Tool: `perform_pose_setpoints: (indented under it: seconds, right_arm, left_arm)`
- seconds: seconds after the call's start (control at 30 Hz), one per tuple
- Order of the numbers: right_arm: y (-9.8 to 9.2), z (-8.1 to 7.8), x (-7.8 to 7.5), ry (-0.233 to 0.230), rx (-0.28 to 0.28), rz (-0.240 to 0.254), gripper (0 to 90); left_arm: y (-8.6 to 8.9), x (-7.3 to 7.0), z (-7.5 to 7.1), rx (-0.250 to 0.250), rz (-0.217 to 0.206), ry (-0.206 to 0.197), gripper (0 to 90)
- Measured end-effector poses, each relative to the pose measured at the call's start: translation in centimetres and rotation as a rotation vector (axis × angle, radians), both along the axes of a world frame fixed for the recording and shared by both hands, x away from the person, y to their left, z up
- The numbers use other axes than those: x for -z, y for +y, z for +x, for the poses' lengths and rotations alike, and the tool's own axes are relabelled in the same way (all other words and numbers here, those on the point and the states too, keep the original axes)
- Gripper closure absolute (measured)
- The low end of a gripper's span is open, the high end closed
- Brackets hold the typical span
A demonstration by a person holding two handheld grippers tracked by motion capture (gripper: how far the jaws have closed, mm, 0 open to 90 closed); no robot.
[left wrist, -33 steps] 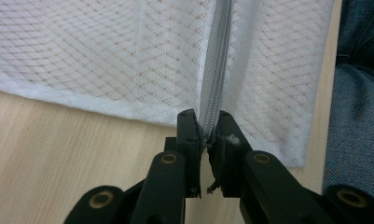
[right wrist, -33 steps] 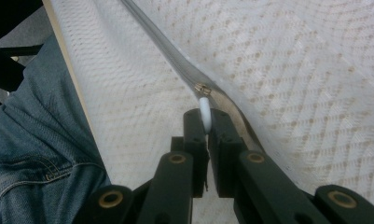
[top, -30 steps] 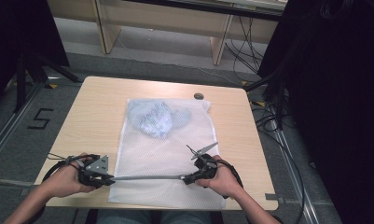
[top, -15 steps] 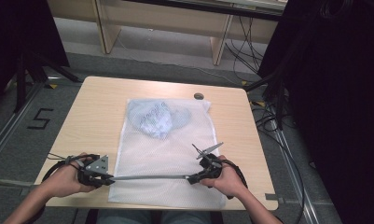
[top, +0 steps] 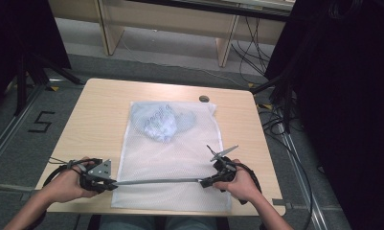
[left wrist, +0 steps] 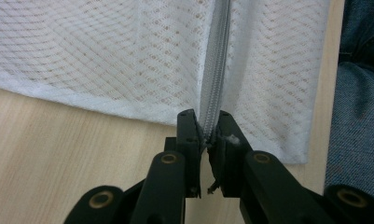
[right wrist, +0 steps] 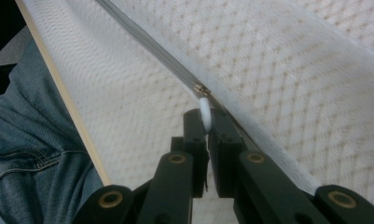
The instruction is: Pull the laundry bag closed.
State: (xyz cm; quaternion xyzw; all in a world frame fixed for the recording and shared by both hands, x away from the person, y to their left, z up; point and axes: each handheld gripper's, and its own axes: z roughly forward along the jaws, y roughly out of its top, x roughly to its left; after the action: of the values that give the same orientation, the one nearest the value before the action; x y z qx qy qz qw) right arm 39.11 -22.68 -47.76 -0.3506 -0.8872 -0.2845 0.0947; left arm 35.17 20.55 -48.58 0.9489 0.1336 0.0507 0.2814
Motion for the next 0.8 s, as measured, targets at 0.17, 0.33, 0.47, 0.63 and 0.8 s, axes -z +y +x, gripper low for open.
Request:
perform_pose_setpoints:
  seconds: [0.17,0.33,0.47,0.63,0.8]
  right_arm:
    - [-0.8,-0.1,0.0,-0.006,0.041,-0.003,87.0]
    - [-2.0,-0.2,-0.3,0.017,0.082,-0.025,87.0]
    - [-3.1,-0.1,-0.3,0.006,0.095,-0.007,87.0]
    - [-4.9,-0.2,-0.6,0.028,0.157,-0.035,87.0]
    - [-6.6,-0.1,-0.7,0.035,0.202,-0.014,87.0]
  left_arm:
    - [0.0,0.0,-0.1,-0.006,-0.004,-0.011,81.9]
    - [-0.1,0.0,-0.1,-0.006,-0.006,-0.012,81.9]
    - [0.0,0.0,0.0,-0.005,-0.008,-0.010,81.9]
    - [0.0,0.1,-0.1,-0.015,0.005,-0.012,82.0]
    - [0.1,0.0,0.1,-0.019,0.011,-0.011,82.0]
